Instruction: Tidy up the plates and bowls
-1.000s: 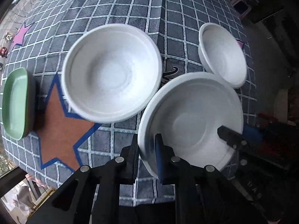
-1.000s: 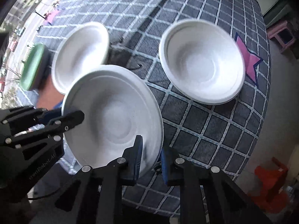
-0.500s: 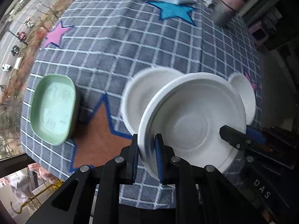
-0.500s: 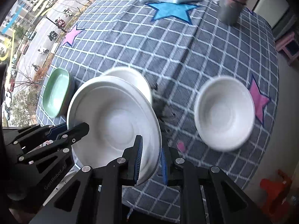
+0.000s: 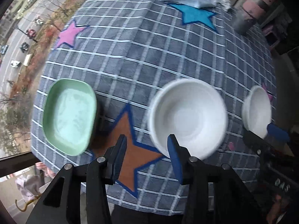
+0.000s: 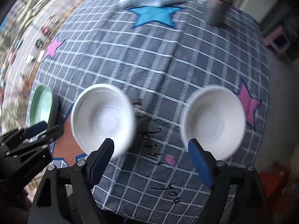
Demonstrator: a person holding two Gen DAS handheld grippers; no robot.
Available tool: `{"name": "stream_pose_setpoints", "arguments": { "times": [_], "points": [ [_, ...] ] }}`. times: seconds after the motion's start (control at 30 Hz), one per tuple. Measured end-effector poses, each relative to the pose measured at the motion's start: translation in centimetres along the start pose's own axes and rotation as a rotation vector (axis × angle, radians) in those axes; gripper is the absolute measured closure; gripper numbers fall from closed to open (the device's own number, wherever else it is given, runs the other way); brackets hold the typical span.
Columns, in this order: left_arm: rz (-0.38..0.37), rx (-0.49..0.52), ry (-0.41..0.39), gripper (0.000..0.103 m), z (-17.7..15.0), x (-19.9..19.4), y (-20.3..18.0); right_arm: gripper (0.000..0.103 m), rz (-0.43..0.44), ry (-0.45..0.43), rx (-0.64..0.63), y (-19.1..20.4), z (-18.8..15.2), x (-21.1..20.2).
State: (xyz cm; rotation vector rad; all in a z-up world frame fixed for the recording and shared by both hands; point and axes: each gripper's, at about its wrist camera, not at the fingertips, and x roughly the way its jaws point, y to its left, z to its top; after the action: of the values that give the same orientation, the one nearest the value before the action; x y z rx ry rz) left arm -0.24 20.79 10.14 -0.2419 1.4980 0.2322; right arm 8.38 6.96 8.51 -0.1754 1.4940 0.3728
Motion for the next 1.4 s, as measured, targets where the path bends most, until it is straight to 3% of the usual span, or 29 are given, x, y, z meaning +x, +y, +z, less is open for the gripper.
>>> {"name": "stream_pose_setpoints", "arguments": {
  "times": [0.23,0.4,0.5,0.87,1.4],
  "points": [
    [-0.062,0.178,-0.007,0.054,-1.0,-0.7,-6.9,0.020,-0.009,0.025,0.142,-5.4,-3.8,-0.9],
    [-0.055,0.269,-0.017,0.028,-1.6,-0.9,-11.0,0.020,-0.023,0.033,0.204,-8.4,-6.0,-1.7],
    [-0.054,0.302,-0.029,0.028,-1.6,-1.3,-13.1,0.020,-0.032,0.016,0.244,-10.4,-6.8,-2.4],
    [-0.031,0.370,-0.029,0.024,-1.8,-1.4,-17.5,0.020,-0.013,-0.005,0.328,-14.7,-8.2,-3.3],
    [0.010,0.429,-0.024,0.024,-0.4,-0.6,-18.9,0.020,0.009,-0.015,0.392,-17.0,-8.0,-3.0]
  ]
}}
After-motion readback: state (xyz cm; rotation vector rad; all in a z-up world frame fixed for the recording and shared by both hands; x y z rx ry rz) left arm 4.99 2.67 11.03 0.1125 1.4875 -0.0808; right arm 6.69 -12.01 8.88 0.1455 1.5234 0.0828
